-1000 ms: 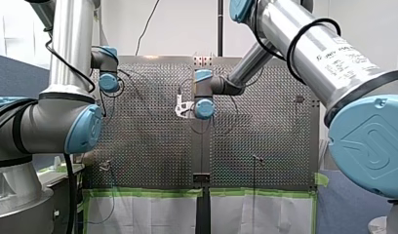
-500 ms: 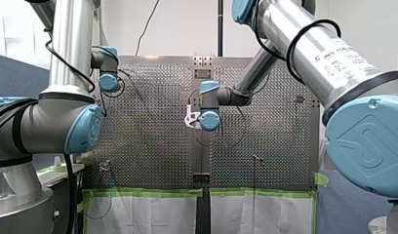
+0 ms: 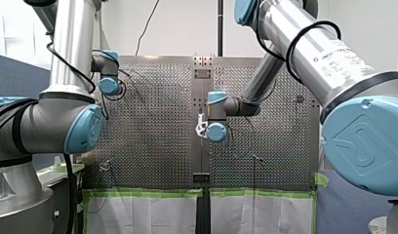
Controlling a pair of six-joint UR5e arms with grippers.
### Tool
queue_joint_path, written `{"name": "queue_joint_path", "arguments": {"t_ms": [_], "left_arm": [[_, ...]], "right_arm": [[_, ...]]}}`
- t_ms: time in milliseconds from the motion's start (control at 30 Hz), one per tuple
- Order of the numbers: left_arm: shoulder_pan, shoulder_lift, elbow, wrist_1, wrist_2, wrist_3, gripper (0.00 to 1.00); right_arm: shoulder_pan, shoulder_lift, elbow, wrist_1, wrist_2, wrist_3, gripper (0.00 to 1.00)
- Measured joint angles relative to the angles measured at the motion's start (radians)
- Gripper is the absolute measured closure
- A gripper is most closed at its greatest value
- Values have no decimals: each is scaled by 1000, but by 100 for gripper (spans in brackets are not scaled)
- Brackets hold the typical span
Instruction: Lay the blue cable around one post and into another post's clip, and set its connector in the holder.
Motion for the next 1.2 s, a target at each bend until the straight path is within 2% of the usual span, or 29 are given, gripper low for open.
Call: {"name": "queue_joint_path", "arguments": {"t_ms": [300, 733, 967, 1200], "left_arm": [[-5, -25, 0, -1, 6, 0, 0], [-6, -25, 0, -3, 1, 0, 0], [-9, -25, 0, -4, 2, 0, 0], [-14, -26, 0, -5, 2, 0, 0]], "right_arm": [[-31, 1, 71, -71, 59, 8, 100], [-67, 5, 188, -188, 81, 8, 100], [-86, 6, 251, -251, 113, 10, 100], [-111, 7, 319, -319, 118, 39, 100]]}}
